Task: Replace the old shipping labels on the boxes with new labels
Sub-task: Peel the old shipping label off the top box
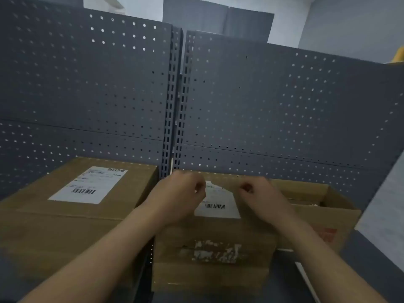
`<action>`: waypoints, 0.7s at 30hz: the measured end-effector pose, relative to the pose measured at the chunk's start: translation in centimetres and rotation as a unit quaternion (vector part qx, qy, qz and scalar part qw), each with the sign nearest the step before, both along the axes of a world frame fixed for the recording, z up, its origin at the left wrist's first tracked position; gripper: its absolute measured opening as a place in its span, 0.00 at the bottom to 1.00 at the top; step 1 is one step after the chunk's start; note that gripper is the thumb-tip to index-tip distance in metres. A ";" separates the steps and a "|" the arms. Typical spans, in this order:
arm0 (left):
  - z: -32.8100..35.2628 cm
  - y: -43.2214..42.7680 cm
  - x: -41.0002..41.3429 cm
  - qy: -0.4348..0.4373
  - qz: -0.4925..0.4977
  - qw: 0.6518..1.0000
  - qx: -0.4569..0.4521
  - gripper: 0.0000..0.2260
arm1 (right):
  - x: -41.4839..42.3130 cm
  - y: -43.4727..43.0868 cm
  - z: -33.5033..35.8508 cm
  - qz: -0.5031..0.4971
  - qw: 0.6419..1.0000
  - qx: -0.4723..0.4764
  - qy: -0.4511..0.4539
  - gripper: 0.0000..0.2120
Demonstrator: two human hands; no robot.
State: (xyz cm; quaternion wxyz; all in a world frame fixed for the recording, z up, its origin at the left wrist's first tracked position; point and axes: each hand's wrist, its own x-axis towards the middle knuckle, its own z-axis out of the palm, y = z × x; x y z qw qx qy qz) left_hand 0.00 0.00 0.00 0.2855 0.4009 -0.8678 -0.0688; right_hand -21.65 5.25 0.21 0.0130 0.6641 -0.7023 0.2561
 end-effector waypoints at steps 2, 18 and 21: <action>-0.3 -1.2 -0.9 -0.038 0.031 0.998 0.026 0.11 | -0.5 -1.5 0.1 -0.031 0.998 0.043 0.042 0.10; -4.0 -4.7 -3.2 -0.054 0.068 0.995 0.039 0.16 | 0.1 -4.3 -1.8 0.012 0.973 0.038 0.228 0.09; -4.3 -4.8 -3.1 -0.039 0.065 0.997 0.026 0.15 | 0.3 -4.1 -1.8 0.012 0.968 0.035 0.248 0.13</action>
